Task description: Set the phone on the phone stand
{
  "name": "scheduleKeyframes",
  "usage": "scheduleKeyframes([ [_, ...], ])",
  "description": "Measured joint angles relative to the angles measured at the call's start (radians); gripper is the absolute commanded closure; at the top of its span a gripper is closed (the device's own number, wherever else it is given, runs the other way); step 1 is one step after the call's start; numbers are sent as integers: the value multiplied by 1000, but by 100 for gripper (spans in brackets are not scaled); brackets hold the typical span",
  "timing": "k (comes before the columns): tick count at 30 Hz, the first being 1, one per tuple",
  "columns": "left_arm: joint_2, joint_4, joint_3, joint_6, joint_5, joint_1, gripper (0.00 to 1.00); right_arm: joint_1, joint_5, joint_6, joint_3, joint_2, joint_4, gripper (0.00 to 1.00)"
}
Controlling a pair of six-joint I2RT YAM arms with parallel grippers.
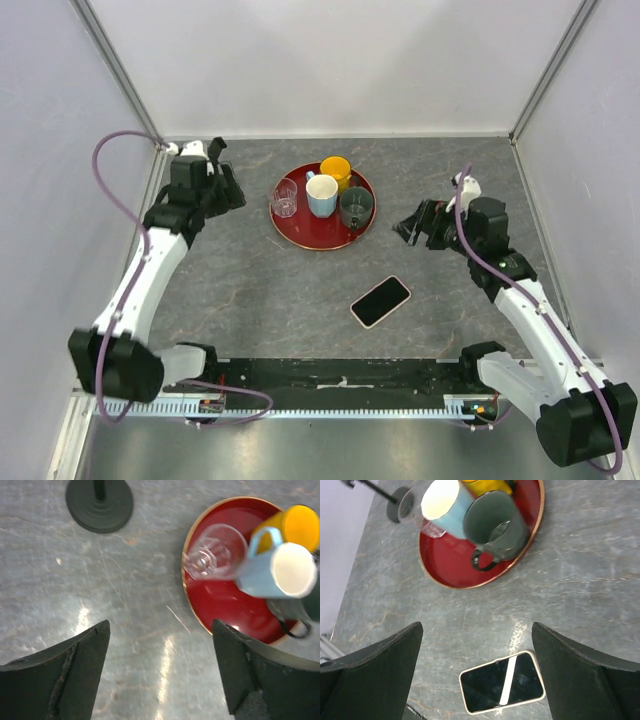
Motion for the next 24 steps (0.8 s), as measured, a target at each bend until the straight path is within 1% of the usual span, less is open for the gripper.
scheduleKeyframes([
  [2,114,35,51,29,-24,19,17,30,-13,-3,-20,2,28,2],
  [6,341,88,202,93,-64,55,18,109,-23,-22,-22,27,72,2],
  [7,378,98,233,107,-72,60,22,118,-27,-27,-22,34,76,2],
  [9,460,117,304,140,-84,74,25,121,-26,-33,-22,38,80,2],
  [10,495,122,340,155,-91,79,30,121,-26,-35,-22,38,83,2],
  [11,529,126,373,171,-96,85,32,121,-25,-36,-22,37,85,2],
  [15,647,122,497,226,-116,103,38,121,-23,-47,-20,37,87,2],
  [16,665,124,513,234,-121,106,43,121,-22,-53,-18,37,86,2],
  [18,695,125,535,251,-128,110,46,121,-19,-63,-10,39,81,2],
  [19,703,124,537,257,-130,111,51,121,-18,-69,-3,42,79,2],
  [21,713,124,537,270,-140,113,55,121,-18,-77,13,51,74,2],
  [22,717,125,537,277,-150,113,64,121,-17,-82,21,56,73,2],
  [23,719,124,537,285,-158,113,69,121,-15,-86,28,60,71,2],
  [24,719,125,537,287,-159,113,86,121,-14,-88,33,64,70,2],
])
